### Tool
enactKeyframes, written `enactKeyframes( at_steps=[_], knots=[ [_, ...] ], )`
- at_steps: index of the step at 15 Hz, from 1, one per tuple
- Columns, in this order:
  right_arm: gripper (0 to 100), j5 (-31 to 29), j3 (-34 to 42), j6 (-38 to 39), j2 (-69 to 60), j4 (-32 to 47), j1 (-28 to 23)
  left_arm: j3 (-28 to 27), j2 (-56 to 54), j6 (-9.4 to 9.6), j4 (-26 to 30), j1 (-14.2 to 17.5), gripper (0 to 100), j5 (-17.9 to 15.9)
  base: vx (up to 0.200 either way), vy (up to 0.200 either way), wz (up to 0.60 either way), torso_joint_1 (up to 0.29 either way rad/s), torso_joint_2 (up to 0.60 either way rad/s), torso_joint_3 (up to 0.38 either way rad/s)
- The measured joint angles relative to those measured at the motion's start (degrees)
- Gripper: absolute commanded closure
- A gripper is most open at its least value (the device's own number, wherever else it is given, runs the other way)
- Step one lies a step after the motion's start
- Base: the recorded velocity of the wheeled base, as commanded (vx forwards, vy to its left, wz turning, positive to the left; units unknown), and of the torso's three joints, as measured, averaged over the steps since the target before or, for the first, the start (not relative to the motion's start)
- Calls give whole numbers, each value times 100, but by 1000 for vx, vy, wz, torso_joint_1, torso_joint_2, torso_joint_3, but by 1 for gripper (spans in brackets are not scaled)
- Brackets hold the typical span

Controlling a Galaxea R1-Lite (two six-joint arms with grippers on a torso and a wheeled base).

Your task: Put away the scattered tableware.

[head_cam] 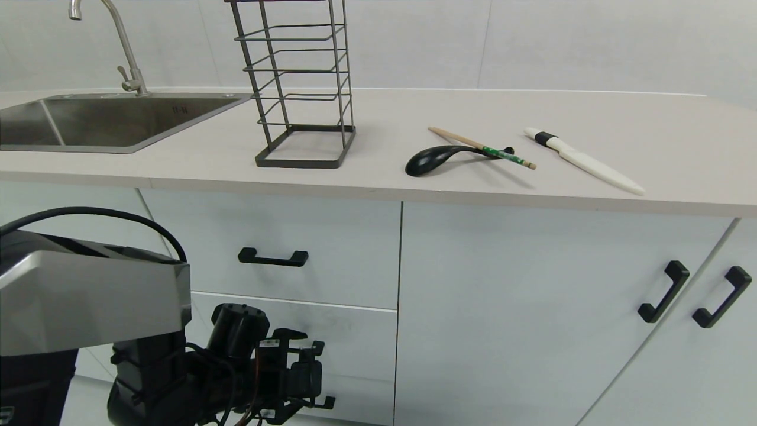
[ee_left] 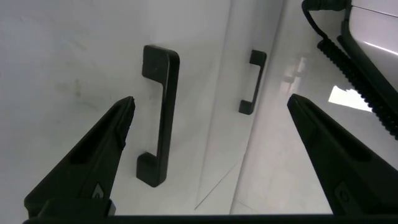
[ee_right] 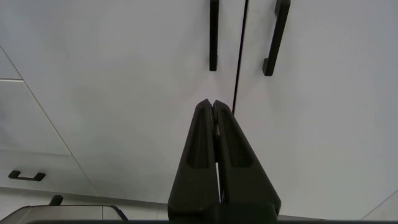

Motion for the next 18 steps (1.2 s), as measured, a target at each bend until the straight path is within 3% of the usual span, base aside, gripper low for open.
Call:
enactKeyframes(
  at_steps=[12,18],
  knots=[
    [100,0,0,0,0,0,0,-4,416,7,-76,177,0,6,0,0,0,0,0,0],
    [100,0,0,0,0,0,2,272,562,0,-657,174,0,0,0,0,0,0,0,0]
  ],
)
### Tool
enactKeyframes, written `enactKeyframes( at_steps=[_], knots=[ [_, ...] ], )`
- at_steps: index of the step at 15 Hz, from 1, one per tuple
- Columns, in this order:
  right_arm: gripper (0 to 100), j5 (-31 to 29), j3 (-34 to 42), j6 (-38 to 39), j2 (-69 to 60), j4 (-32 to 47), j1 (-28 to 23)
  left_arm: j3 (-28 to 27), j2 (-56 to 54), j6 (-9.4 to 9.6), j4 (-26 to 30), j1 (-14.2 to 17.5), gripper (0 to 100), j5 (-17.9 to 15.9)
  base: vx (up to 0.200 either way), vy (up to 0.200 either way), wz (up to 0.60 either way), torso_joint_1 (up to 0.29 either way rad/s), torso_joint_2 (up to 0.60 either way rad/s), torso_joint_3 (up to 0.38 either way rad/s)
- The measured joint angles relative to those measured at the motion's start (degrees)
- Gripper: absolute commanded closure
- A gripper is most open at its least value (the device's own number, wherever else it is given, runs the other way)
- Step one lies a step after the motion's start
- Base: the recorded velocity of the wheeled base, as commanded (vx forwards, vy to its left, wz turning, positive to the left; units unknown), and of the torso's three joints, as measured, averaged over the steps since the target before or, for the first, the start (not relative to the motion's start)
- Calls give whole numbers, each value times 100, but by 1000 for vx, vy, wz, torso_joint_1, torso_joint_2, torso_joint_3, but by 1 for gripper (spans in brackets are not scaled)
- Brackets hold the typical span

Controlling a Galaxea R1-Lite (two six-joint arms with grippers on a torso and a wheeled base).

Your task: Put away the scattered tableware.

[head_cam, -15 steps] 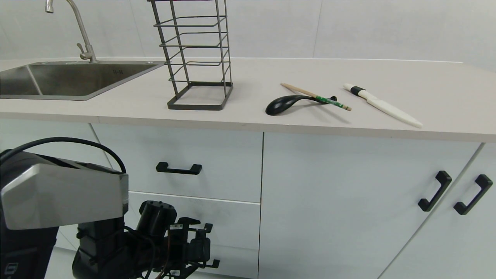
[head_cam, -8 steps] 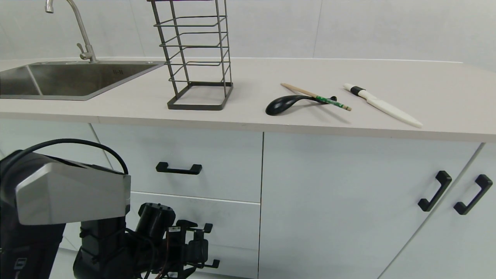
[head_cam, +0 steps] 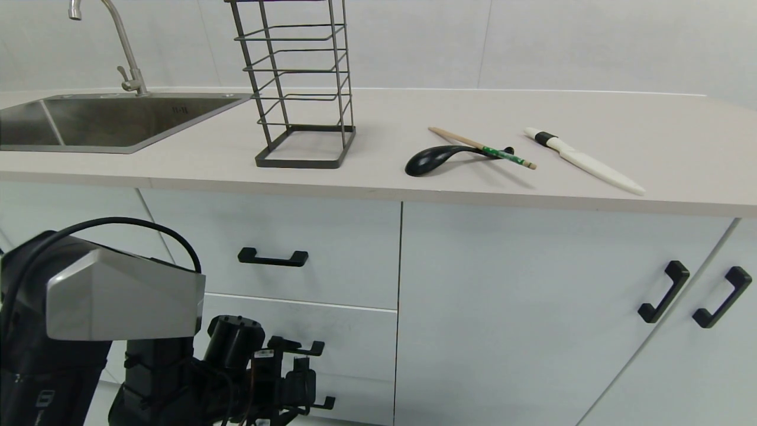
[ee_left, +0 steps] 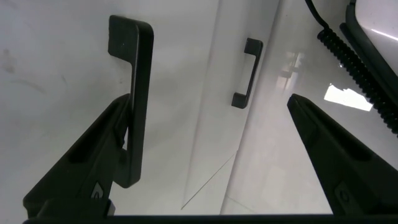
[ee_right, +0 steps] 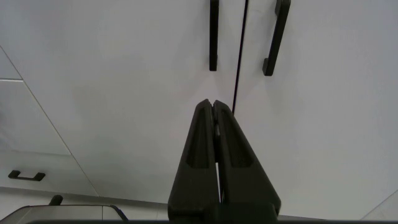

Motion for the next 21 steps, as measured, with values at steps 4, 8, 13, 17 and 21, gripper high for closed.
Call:
enactKeyframes(
  at_steps=[4,8,13,17,21],
  knots=[
    [100,0,0,-2,0,0,-2,213,22,2,-218,-6,0,4,0,0,0,0,0,0],
    [100,0,0,0,0,0,-2,297,30,-11,-284,-28,0,4,0,0,0,0,0,0],
    [100,2,0,-2,0,0,-2,369,38,-9,-378,-15,0,6,0,0,0,0,0,0],
    [100,2,0,0,0,0,-2,817,38,-33,-1168,-66,0,6,0,0,0,0,0,0],
    [100,0,0,0,0,0,-2,1475,-28,-56,-1853,-88,0,1,0,0,0,0,0,0]
  ],
)
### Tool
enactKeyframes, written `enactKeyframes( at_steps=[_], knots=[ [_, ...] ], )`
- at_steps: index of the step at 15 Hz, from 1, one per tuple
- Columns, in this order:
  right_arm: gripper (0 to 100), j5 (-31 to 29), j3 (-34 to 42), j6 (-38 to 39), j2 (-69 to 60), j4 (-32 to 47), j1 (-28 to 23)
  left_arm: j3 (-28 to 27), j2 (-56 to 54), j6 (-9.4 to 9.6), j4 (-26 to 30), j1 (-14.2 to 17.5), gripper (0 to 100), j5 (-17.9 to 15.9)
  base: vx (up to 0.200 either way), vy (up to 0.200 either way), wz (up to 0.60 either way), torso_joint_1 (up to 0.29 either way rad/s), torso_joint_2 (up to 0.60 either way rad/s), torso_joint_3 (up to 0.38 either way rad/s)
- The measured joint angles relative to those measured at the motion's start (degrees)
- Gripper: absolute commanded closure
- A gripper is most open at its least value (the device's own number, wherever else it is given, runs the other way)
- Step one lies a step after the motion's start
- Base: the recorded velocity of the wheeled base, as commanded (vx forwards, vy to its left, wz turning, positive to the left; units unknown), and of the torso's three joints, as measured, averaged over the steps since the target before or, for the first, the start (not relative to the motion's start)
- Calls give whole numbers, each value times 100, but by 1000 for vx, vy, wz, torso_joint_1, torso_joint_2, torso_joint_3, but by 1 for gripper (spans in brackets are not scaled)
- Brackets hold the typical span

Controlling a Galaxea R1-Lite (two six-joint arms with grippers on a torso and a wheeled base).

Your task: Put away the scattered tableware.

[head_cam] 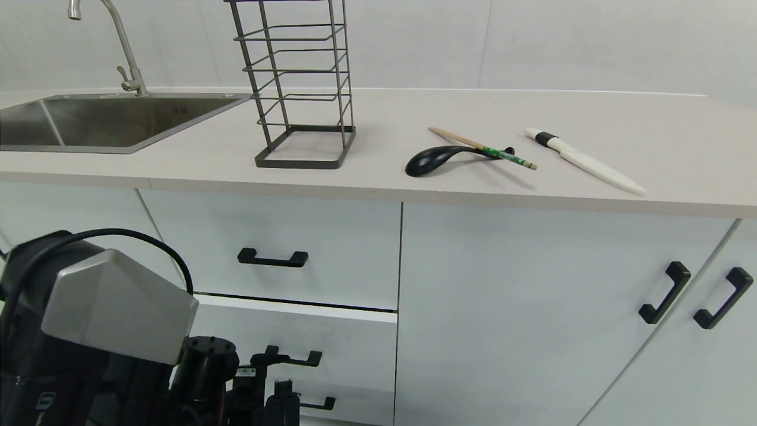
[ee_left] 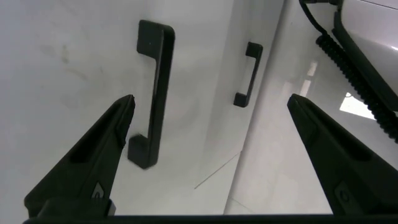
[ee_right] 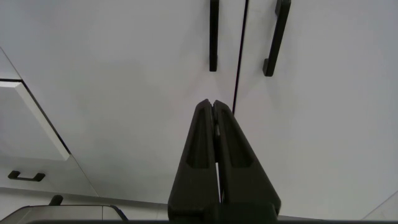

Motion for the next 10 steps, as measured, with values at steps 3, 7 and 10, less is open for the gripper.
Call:
enactKeyframes(
  at_steps=[3,7,10],
  knots=[
    [100,0,0,-2,0,0,0,245,-460,-40,-194,-54,0,-9,0,0,0,0,0,0],
    [100,-1,0,0,0,0,5,276,-1265,-333,-178,-452,0,-20,0,0,0,0,0,0],
    [100,-1,0,0,0,0,0,215,-1535,-768,-156,-729,0,2,0,0,0,0,0,0]
  ],
)
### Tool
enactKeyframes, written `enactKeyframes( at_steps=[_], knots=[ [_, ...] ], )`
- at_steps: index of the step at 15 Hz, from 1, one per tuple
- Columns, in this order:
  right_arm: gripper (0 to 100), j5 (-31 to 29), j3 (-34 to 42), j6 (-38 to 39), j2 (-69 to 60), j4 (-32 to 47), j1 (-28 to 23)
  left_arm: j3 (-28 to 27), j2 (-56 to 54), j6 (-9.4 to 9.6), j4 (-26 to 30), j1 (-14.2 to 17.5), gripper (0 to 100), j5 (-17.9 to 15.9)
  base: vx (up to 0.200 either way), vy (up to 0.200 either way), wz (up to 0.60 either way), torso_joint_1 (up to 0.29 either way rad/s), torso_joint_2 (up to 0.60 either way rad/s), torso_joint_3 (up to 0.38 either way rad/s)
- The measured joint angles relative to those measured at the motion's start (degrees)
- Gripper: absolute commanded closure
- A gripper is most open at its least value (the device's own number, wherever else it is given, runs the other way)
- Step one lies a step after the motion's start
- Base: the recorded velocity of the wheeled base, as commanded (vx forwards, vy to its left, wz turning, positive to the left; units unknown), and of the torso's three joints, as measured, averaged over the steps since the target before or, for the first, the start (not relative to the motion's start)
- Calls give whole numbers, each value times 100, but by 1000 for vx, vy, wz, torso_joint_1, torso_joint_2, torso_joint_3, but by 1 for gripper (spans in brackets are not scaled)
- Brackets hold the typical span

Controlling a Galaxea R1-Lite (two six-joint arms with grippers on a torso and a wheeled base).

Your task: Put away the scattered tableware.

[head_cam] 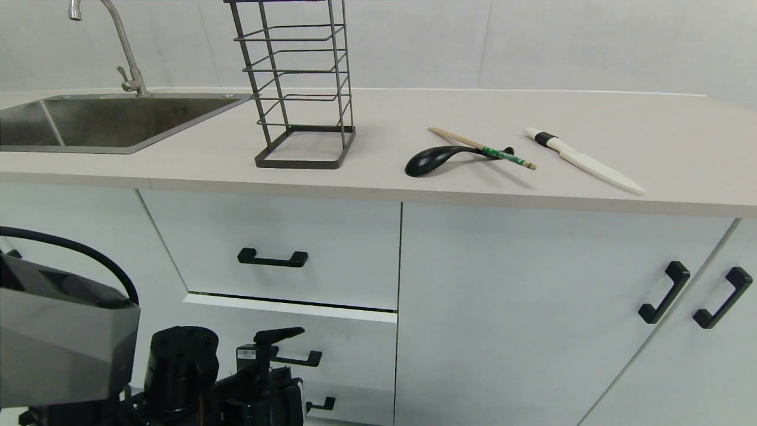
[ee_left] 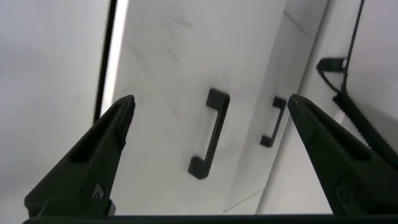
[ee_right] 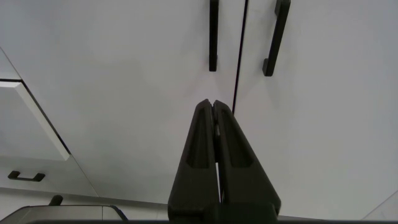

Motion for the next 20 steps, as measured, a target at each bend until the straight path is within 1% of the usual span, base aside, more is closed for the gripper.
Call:
enactKeyframes(
  at_steps=[1,3,5,11,15,17,20],
  knots=[
    [100,0,0,-2,0,0,0,-99,-13,-68,13,-2,0,2,0,0,0,0,0,0],
    [100,1,0,0,0,0,0,-490,13,-321,184,22,0,2,0,0,0,0,0,0],
    [100,1,0,-2,0,0,0,-820,52,-419,562,83,0,-2,0,0,0,0,0,0],
    [100,1,0,-2,0,0,0,-1320,143,-433,1136,430,0,-17,0,0,0,0,0,0],
    [100,4,0,0,0,0,0,-1375,188,-428,1178,475,0,-24,0,0,0,0,0,0],
    [100,1,0,0,0,0,0,-1246,199,-428,1095,456,0,-9,0,0,0,0,0,0],
    [100,1,0,0,0,0,0,-783,28,-419,969,378,0,-6,0,0,0,0,0,0]
  ],
)
